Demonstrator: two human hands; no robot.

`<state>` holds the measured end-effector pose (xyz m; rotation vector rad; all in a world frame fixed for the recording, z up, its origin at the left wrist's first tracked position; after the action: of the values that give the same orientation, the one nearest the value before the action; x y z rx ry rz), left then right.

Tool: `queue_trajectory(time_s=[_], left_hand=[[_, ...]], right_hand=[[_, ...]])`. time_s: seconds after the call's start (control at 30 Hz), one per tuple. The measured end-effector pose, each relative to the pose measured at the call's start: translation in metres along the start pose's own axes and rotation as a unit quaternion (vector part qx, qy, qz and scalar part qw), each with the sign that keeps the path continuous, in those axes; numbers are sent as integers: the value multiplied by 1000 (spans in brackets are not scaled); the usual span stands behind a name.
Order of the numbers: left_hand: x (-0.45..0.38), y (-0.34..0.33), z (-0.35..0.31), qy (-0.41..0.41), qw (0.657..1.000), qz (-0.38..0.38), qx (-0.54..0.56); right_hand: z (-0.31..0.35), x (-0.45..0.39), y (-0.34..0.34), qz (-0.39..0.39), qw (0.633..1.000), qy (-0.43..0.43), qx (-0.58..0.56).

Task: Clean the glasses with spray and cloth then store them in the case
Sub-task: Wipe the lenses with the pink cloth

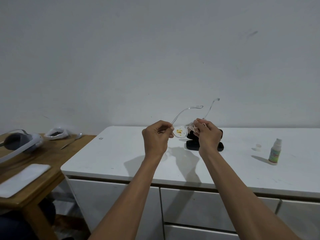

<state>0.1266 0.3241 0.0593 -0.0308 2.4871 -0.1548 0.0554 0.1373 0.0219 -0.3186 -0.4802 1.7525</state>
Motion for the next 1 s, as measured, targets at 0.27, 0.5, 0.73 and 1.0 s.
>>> queue_trajectory(time_s=[0.27, 0.5, 0.73, 1.0], left_hand=[[-5, 1, 12, 36, 999, -23, 5], [-9, 15, 28, 92, 995, -36, 8], [-7, 28, 42, 119, 992, -48, 3], [-3, 18, 24, 80, 996, -41, 7]], right_hand=[[-4, -2, -10, 102, 993, -14, 56], [-7, 7, 2, 270, 952, 2, 143], [-7, 12, 17, 289, 943, 38, 163], [5, 10, 22, 100, 982, 91, 130]])
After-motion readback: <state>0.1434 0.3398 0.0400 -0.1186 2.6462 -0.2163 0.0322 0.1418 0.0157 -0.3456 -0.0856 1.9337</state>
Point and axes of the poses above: each hand's wrist, its own x-axis away from the middle knuckle, its own y-axis out of the back of the hand, z = x × y, the point moved 5 cm from there along -x, towards the middle knuckle, and after that the axes turned 15 degrees about -z, right-handed, at the moved point
